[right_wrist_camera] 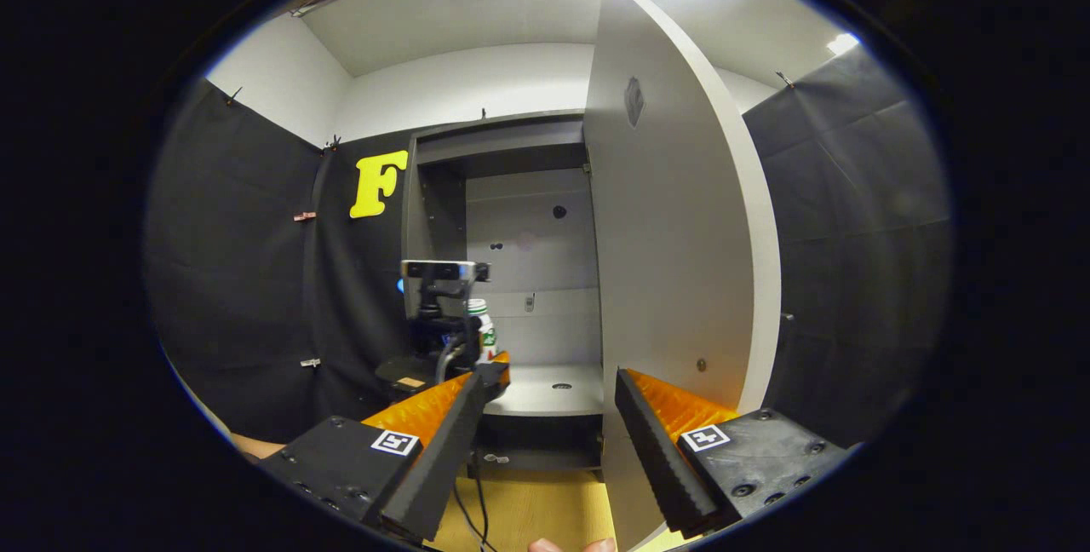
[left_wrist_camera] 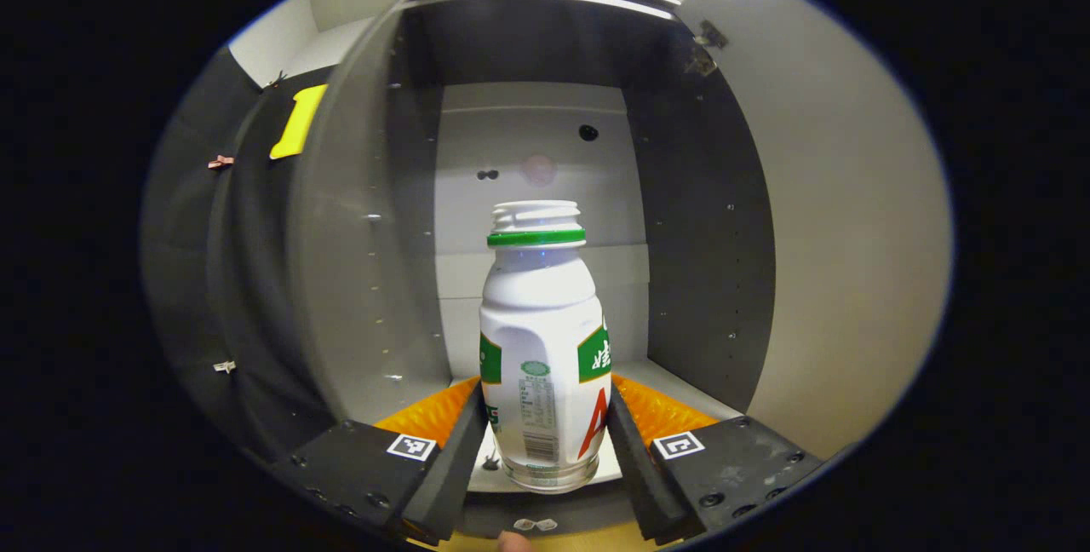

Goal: Open the cabinet door with the right hand, grasp the bottle in the cabinet with the left hand and place it on the coaster, then close the cabinet door with the right hand.

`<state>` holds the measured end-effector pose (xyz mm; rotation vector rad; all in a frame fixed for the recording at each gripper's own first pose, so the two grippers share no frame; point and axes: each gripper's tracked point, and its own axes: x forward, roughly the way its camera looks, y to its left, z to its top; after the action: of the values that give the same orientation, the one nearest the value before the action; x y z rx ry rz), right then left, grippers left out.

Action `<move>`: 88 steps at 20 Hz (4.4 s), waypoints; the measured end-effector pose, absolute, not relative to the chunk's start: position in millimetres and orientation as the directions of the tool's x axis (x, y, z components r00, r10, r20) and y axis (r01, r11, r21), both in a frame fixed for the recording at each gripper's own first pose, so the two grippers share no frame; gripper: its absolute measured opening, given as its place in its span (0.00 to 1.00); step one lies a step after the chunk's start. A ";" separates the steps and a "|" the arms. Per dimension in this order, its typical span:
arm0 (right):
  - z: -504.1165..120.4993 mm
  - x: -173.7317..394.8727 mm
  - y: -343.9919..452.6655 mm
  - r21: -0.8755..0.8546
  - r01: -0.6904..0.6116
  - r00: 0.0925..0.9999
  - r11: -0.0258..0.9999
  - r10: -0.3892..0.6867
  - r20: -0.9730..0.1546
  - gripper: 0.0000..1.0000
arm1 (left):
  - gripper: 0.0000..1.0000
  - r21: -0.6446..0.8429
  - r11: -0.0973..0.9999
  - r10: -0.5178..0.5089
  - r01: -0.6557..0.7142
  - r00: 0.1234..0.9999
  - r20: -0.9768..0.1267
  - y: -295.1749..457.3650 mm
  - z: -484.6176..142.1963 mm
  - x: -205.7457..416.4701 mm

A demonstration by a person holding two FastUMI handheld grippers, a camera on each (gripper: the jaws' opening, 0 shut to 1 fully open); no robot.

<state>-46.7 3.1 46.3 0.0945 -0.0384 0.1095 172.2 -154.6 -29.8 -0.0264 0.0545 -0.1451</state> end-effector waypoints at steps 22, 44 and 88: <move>72.7 -51.5 55.4 -0.028 -0.139 0.960 0.990 0.142 0.240 0.97 | 0.78 -0.038 0.999 -0.031 0.029 0.998 -0.051 -28.7 -214.2 -24.4; 60.6 -57.8 62.9 -0.086 -0.085 0.979 0.993 0.099 0.177 0.97 | 0.80 -0.037 0.995 -0.100 0.094 0.974 -0.205 -36.5 -403.4 -66.9; 52.3 -165.6 -124.2 0.067 -0.145 0.989 0.987 0.143 0.027 0.97 | 0.94 -0.082 0.997 -0.023 0.012 0.991 -0.129 -129.1 -50.3 -105.0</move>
<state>-165.6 -124.2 52.3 0.0687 -0.0224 0.1445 -105.0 -129.1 -50.3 -0.0810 0.1306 -0.0174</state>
